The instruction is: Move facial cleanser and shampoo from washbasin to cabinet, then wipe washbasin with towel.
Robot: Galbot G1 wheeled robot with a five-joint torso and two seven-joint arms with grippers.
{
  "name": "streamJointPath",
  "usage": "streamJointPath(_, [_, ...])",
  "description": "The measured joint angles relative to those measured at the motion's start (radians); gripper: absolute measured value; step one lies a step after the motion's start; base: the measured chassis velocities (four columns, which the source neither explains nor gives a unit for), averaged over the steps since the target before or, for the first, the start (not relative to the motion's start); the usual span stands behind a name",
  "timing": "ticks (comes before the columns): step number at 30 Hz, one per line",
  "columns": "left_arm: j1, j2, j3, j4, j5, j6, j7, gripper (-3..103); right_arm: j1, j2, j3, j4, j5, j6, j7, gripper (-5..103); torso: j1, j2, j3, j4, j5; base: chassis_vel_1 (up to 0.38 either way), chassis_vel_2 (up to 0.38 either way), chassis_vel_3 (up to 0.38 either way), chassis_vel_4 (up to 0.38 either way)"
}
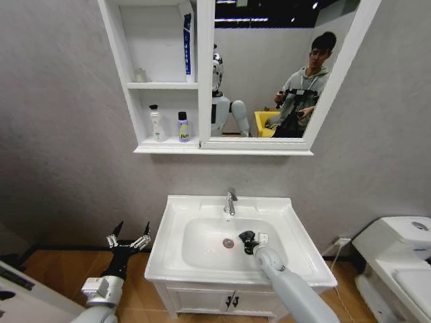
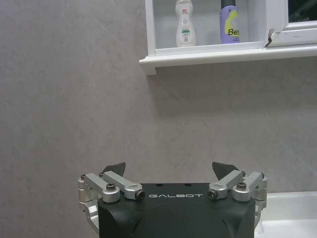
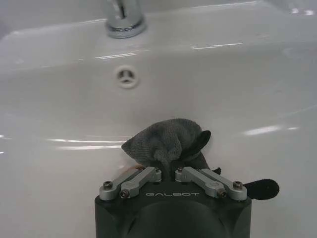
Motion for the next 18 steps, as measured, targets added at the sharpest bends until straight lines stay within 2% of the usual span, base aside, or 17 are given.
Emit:
streamJointPath(1, [0.0,0.0,0.0,0.0,0.0,0.0,0.0,99,0.0,0.0,0.0,0.0,0.0,0.0,0.0,8,0.0,0.0,0.0,0.0,0.0,0.0,0.0,0.0,0.0])
streamJointPath(3, [0.0,0.0,0.0,0.0,0.0,0.0,0.0,99,0.036,0.064,-0.042,-0.018,0.023,-0.001,-0.007,8,0.0,0.0,0.0,0.0003,-0.0003,0.0,0.0,0.0,0.0])
streamJointPath(4, [0.0,0.0,0.0,0.0,0.0,0.0,0.0,99,0.036,0.064,-0.042,-0.018,0.023,-0.001,-0.007,8,0.0,0.0,0.0,0.0003,-0.0003,0.0,0.0,0.0,0.0])
streamJointPath(6, [0.0,0.0,0.0,0.0,0.0,0.0,0.0,99,0.064,0.113,-0.076,-0.031,0.054,-0.008,-0.003,8,0.0,0.0,0.0,0.0002,-0.0005,0.0,0.0,0.0,0.0])
streamJointPath(9, [0.0,0.0,0.0,0.0,0.0,0.0,0.0,99,0.068,0.136,-0.088,-0.032,0.085,-0.017,0.013,8,0.0,0.0,0.0,0.0,-0.0004,0.0,0.0,0.0,0.0])
streamJointPath(15, [0.0,0.0,0.0,0.0,0.0,0.0,0.0,99,0.011,0.096,-0.036,-0.027,0.094,-0.02,0.016,8,0.0,0.0,0.0,-0.0006,-0.0004,0.0,0.0,0.0,0.0])
streamJointPath(18, [0.0,0.0,0.0,0.0,0.0,0.0,0.0,99,-0.024,0.038,0.026,-0.025,0.062,-0.015,0.011,8,0.0,0.0,0.0,-0.0004,0.0,0.0,0.0,0.0,0.0])
